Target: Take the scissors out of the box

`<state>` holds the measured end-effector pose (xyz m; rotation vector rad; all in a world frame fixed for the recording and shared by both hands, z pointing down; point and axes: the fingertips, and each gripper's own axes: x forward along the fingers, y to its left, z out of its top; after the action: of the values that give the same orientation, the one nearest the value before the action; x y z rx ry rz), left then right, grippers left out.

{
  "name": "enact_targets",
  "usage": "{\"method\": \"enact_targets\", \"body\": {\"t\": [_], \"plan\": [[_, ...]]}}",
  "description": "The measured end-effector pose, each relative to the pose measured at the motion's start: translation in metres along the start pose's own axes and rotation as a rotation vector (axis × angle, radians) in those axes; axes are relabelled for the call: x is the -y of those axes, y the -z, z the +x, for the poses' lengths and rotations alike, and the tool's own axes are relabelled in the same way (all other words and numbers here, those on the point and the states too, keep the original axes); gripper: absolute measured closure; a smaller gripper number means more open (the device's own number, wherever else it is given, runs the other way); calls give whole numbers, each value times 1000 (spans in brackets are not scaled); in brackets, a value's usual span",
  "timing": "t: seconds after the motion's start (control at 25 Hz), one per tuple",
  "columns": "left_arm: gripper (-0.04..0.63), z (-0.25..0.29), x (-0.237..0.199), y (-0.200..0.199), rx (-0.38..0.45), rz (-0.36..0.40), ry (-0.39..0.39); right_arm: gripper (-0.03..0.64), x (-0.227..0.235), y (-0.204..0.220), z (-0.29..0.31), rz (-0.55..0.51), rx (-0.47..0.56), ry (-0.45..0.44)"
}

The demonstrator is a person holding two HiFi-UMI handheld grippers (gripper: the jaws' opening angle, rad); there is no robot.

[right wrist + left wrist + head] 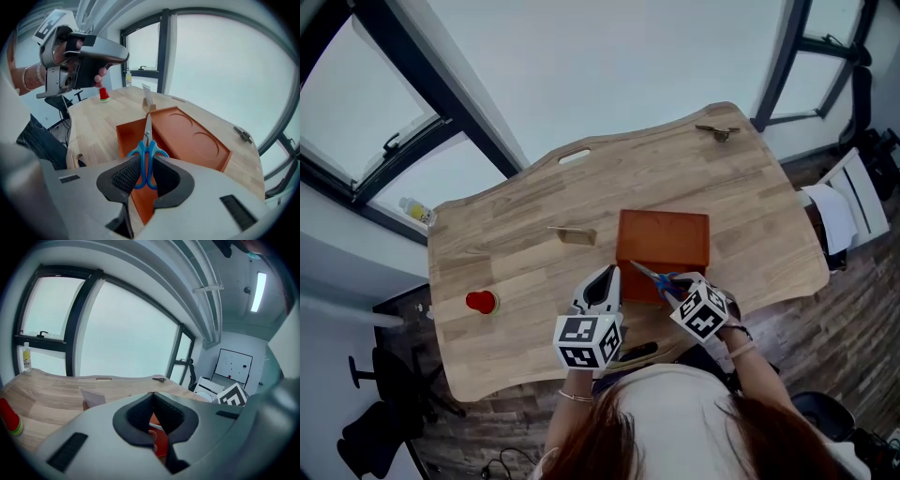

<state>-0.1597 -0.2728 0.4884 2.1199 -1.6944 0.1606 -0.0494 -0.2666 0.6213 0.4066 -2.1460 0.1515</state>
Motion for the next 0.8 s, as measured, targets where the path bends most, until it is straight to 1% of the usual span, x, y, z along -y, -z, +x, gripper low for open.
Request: {"method": "enact_targets", "body": {"t": [0.32,0.52,0.68,0.8], "plan": [[577,-7,0,-8,19,23,6,506,4,-17,-19,80,95,58],[577,-13,-3,-12,26,55,13,506,4,-27,-31,128,159,94],[577,-19,-3,-19,41,72,29,506,7,-33,-40,155,202,142],[577,-24,-1,-25,55,97,45,506,3,-42,-50,198,232,157]]}}
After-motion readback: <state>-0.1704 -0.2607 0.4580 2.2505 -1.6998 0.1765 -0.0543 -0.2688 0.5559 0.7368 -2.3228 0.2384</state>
